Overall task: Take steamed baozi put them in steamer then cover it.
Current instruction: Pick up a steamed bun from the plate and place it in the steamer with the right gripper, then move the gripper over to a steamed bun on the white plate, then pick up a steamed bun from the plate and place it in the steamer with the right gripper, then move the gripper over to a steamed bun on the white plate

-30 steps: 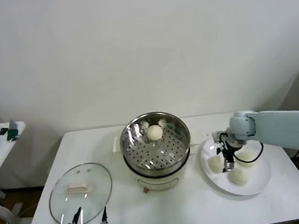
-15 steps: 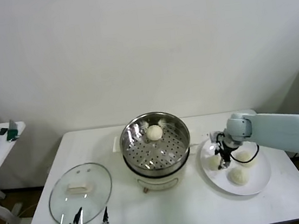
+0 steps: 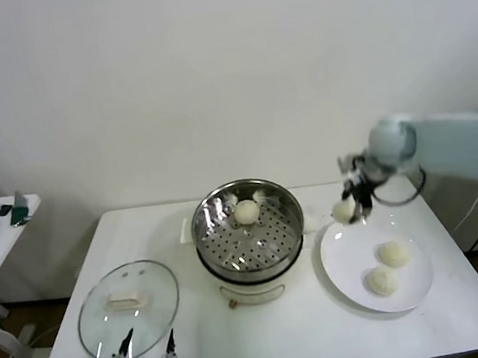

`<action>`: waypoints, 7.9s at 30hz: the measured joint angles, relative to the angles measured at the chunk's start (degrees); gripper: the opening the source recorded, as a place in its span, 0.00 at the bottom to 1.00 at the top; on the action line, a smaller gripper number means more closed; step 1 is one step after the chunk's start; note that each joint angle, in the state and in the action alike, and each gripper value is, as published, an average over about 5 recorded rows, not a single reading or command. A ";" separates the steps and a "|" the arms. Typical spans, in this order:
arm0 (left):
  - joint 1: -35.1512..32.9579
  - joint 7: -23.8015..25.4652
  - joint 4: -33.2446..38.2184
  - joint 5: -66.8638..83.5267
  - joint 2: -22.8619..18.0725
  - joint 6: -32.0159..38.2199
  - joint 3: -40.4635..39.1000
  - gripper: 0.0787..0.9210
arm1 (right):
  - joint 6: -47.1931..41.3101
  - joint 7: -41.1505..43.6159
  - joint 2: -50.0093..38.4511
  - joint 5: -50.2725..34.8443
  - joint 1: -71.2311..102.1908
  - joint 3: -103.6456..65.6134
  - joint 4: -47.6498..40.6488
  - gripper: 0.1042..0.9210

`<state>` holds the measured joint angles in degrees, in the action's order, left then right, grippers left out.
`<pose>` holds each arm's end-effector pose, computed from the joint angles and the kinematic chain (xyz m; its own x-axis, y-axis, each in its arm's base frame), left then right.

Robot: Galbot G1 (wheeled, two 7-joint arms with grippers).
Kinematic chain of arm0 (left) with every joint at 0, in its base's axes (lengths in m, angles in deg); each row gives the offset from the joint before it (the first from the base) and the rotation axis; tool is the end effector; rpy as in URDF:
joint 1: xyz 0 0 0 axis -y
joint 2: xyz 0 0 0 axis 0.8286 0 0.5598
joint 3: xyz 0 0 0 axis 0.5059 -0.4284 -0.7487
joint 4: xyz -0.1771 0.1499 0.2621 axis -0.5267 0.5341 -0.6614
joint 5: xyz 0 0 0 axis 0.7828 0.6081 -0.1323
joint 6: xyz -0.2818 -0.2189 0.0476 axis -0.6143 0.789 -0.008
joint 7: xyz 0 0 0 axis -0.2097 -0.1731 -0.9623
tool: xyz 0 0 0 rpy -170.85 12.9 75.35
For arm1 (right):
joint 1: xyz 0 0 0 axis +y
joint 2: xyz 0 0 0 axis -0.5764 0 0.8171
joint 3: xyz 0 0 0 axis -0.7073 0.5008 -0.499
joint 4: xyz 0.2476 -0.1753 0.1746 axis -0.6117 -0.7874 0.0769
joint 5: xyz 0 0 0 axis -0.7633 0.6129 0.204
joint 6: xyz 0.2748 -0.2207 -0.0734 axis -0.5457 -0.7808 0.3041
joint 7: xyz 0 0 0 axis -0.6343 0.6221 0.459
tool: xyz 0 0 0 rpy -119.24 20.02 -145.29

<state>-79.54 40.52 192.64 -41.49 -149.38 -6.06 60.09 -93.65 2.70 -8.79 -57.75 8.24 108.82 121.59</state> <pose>0.0916 0.0529 -0.3600 -0.9549 0.0170 0.2964 0.0559 0.9908 0.1235 0.5417 -0.0591 0.0027 -0.2540 -0.1623 0.9535 -0.9657 -0.0123 -0.2593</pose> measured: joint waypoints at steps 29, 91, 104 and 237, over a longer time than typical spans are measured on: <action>-0.93 -0.11 0.93 0.14 0.37 0.45 -0.28 0.88 | -9.42 -10.15 31.02 -10.62 11.70 -7.20 -6.76 0.67; -0.07 0.37 1.55 0.77 -0.26 -0.43 0.68 0.88 | -3.40 -6.22 -15.59 13.98 11.96 7.24 12.86 0.88; -0.27 0.33 1.15 0.42 -0.84 -0.29 0.72 0.88 | -3.40 -8.46 -15.38 19.63 25.22 -1.94 6.93 0.88; -1.57 0.19 3.63 -2.26 -2.91 -0.72 2.17 0.88 | 8.55 -0.02 -16.77 22.04 13.62 0.14 0.63 0.88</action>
<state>-81.11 40.71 196.26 -43.75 -152.29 -6.78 62.26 -85.10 2.68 -25.56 -35.71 21.86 108.96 122.22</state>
